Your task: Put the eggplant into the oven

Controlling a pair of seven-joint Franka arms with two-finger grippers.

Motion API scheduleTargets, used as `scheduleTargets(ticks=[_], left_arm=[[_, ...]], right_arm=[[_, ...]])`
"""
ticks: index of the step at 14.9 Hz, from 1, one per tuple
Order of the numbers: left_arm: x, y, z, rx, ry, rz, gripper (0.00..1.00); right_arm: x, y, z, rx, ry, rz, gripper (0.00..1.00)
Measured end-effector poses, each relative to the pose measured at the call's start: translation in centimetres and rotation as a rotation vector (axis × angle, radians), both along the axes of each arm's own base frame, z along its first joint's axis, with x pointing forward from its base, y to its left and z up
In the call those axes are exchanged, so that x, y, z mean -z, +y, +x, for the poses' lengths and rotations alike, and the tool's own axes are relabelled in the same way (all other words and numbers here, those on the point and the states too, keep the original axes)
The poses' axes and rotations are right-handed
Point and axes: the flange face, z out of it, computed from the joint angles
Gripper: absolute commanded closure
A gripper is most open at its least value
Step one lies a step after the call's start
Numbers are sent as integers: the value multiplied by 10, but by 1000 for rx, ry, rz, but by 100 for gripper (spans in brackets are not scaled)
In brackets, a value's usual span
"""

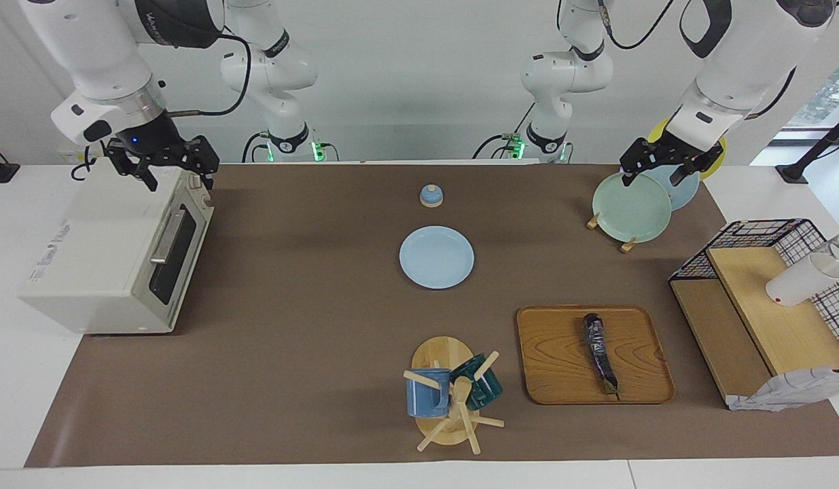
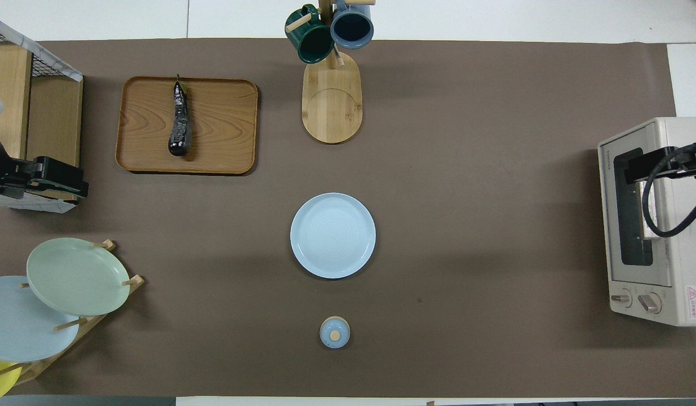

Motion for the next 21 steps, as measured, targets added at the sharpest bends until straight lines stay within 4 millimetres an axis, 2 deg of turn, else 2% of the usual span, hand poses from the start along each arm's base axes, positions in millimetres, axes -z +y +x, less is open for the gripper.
scheduleTargets(ticks=[10, 11, 12, 13, 14, 17, 21], left_arm=[[-1, 0, 1, -1, -6, -1, 0], [-2, 0, 2, -2, -20, -2, 0], [-3, 0, 4, -2, -35, -3, 0], [-4, 0, 5, -3, -43, -6, 0], [-4, 0, 6, -5, -46, -11, 0], [9, 0, 15, -11, -35, -31, 0], [62, -2, 51, -14, 11, -35, 0]], right_arm=[[0, 5, 0, -9, -1, 0, 0], [0, 6, 0, -10, 0, 0, 11], [1, 6, 0, -12, 3, 0, 57], [2, 6, 0, -16, 4, 0, 83], [3, 6, 0, -20, 4, 0, 100], [14, 5, 1, -60, -5, 2, 100], [43, -3, -2, -43, -35, 0, 100]])
